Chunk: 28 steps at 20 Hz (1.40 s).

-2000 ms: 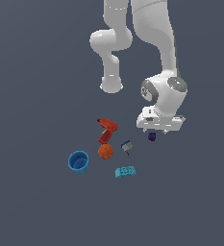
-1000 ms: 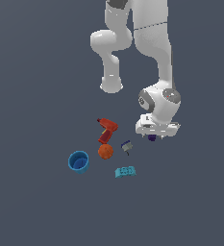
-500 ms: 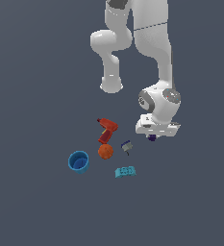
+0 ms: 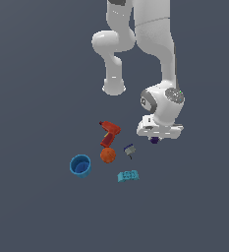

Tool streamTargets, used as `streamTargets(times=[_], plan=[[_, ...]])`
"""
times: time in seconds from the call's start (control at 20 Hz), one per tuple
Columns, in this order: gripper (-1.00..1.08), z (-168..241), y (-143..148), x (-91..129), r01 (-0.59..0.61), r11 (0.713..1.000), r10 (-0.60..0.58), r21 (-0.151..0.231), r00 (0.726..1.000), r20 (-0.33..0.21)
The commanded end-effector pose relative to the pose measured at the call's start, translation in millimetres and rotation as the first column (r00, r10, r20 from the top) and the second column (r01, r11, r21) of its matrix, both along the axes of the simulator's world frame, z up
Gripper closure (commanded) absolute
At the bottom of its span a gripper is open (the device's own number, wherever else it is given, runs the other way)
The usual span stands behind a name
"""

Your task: Pick up a designated object from a clutter of objects.

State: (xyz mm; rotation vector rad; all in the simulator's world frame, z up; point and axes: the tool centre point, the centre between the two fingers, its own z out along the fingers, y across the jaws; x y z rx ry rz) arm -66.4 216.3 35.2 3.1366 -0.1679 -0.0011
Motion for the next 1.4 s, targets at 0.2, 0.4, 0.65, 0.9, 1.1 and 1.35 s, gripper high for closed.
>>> streamTargets(times=[0.2,0.4,0.65,0.9,1.1,1.35], plan=[[1.08,32.3,-21.4,5.3,0.000,1.000,0.000,0.000,1.000,0.001],[1.08,62.7,-41.3,10.0,0.000,1.000,0.000,0.000,1.000,0.001],[1.08,110.1,-71.8,17.4,0.000,1.000,0.000,0.002,1.000,0.000],[1.08,162.1,-105.0,25.9,-0.001,1.000,0.001,0.004,1.000,0.000],[1.08,202.2,-130.6,32.9,-0.001,1.000,0.001,0.005,1.000,0.000],[1.08,248.6,-160.7,41.7,0.000,1.000,0.000,0.004,1.000,0.000]])
